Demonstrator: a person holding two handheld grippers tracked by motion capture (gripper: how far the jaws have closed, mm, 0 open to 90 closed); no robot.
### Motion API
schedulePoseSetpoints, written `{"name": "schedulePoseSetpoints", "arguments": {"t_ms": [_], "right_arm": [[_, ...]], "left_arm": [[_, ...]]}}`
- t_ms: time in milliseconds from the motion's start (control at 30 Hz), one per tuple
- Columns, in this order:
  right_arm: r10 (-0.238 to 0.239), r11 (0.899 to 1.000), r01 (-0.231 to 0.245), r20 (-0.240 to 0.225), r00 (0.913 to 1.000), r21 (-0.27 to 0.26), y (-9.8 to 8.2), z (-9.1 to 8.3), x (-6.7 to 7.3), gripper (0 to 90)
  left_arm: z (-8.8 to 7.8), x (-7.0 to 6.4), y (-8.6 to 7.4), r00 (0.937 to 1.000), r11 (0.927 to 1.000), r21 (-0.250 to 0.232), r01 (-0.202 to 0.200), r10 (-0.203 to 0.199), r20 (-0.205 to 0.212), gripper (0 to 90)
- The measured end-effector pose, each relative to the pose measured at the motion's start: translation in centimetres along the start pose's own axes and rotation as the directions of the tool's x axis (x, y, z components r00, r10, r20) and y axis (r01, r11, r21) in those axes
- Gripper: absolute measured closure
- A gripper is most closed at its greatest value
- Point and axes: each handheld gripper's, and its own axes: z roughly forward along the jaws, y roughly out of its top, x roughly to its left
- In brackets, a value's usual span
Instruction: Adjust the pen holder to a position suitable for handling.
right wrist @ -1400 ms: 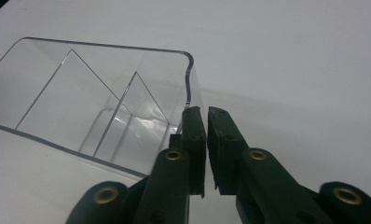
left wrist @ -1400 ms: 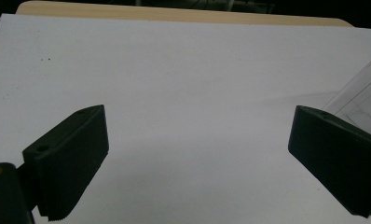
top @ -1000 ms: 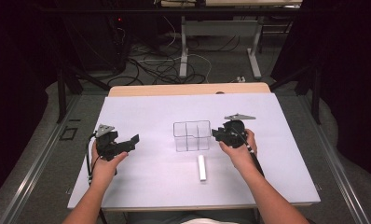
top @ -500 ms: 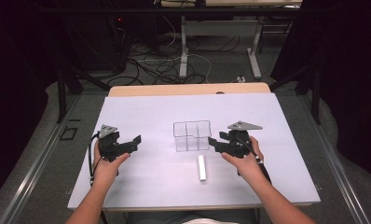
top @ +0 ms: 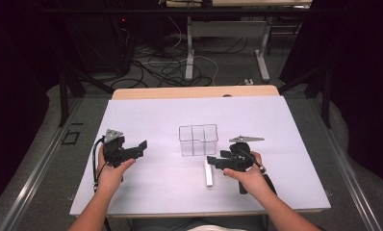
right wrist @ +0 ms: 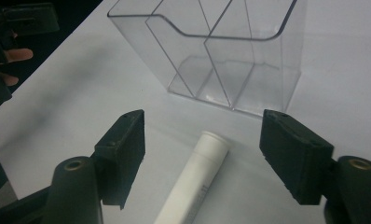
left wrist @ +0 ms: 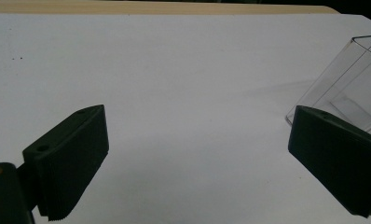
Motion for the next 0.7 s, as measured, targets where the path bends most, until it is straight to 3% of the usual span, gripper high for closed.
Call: {"name": "schedulePoseSetpoints", "arguments": {"t_ms": [133,267,400,467,533,600,700], "right_arm": [[0.019,0.999,-0.018,-0.019,0.9996,0.048,-0.3,0.1,0.2,32.6],[-0.021,0.998,0.022,-0.013,0.9997,0.052,-0.4,0.3,0.3,30.9],[-0.004,0.996,0.006,-0.02,0.9998,0.086,-0.7,0.4,0.6,30.0],[0.028,0.994,-0.028,-0.002,0.9996,0.11,-0.7,0.4,0.9,30.1],[0.032,0.988,-0.034,0.015,0.9994,0.148,-0.6,0.5,1.2,33.4],[0.013,0.981,-0.025,0.061,0.9981,0.192,-0.5,0.5,1.6,36.8],[0.041,0.972,-0.056,0.069,0.9967,0.227,-0.4,0.6,2.1,41.7]], "left_arm": [[0.1,0.0,0.0,1.0,1.0,0.002,-0.001,0.001,0.001,5.2],[0.2,-0.1,-0.1,1.0,1.0,0.003,0.006,-0.006,0.002,5.2],[0.2,-0.1,0.0,1.0,1.0,0.005,0.0,0.0,0.002,5.2],[0.1,-0.1,0.0,1.0,1.0,0.008,-0.001,0.001,0.001,5.1],[0.1,-0.2,0.0,1.0,1.0,0.009,-0.003,0.003,0.002,5.1],[0.2,-0.2,-0.1,1.0,0.9999,0.01,-0.007,0.007,0.003,5.2],[0.3,-0.2,-0.1,1.0,0.9999,0.013,-0.007,0.007,0.005,5.2]]}}
